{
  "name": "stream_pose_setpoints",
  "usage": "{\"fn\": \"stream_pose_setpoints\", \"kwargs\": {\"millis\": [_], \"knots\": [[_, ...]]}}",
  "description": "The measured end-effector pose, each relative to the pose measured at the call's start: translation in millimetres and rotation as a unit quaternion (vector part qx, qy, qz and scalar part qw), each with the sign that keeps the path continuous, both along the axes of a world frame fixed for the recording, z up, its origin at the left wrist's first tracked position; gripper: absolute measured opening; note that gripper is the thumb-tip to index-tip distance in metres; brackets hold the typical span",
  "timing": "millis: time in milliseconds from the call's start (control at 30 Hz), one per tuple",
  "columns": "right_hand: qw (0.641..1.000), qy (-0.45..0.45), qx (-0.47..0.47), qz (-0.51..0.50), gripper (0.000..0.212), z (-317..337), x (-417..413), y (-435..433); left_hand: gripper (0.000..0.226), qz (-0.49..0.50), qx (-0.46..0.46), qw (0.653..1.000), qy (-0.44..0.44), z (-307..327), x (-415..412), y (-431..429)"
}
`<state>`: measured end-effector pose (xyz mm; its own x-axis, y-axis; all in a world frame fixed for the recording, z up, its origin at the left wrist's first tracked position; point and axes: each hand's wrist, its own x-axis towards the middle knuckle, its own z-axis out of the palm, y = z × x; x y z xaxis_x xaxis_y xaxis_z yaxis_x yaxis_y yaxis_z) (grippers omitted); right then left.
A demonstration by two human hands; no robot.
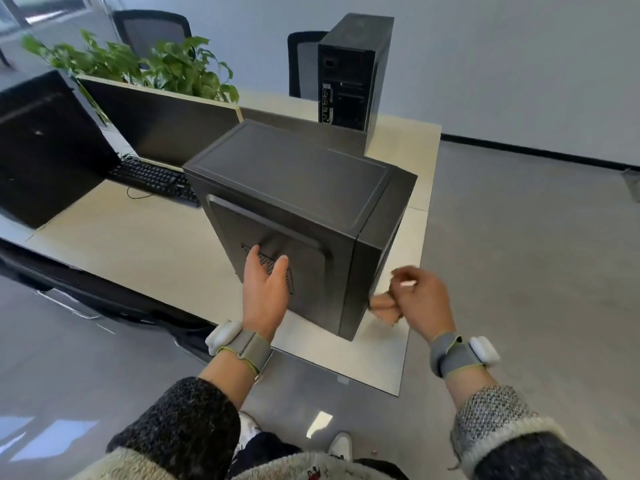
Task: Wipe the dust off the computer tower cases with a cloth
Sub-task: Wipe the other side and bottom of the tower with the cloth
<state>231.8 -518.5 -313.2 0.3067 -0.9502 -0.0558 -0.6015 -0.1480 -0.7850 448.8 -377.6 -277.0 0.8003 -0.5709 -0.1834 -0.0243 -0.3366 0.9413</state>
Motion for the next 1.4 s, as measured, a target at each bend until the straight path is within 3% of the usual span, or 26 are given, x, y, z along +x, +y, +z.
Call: {"fn": "stream_pose_setpoints", "kwargs": {"millis": [100,200,400,500,633,800,1067,1400], "knots": [[0.999,-0.047,0.010,0.012,0.049,32.7,15.9,-26.9,0.078,-0.008,-0.027,0.999,-0.042,10.0,-13.4,7.4],[0.996,-0.016,0.009,0.089,0.067,49.6,27.8,-47.3,0.092,-0.051,-0.048,0.995,-0.068,28.7,-34.6,5.6],[0.992,-0.059,0.067,0.094,0.043,64.2,28.3,-50.1,0.124,-0.096,-0.028,0.993,-0.066,53.2,-58.1,-10.3],[0.988,-0.075,0.102,0.093,0.038,50.9,23.6,-47.1,0.124,-0.092,-0.027,0.993,-0.063,52.8,-50.8,-7.0],[0.995,-0.065,0.030,0.068,0.034,44.7,19.0,-23.1,0.123,-0.098,-0.069,0.992,-0.029,50.2,-22.7,0.7],[0.997,-0.014,-0.015,0.071,0.021,44.5,15.0,0.4,0.110,-0.148,-0.090,0.984,0.049,47.3,20.6,6.9],[0.983,0.105,-0.031,0.146,0.024,64.4,42.6,24.8,0.060,-0.269,-0.116,0.955,0.049,69.2,89.5,10.9],[0.992,0.096,-0.030,0.077,0.023,58.5,114.8,57.1,0.055,-0.266,-0.125,0.954,0.050,80.3,174.0,-21.4]]}}
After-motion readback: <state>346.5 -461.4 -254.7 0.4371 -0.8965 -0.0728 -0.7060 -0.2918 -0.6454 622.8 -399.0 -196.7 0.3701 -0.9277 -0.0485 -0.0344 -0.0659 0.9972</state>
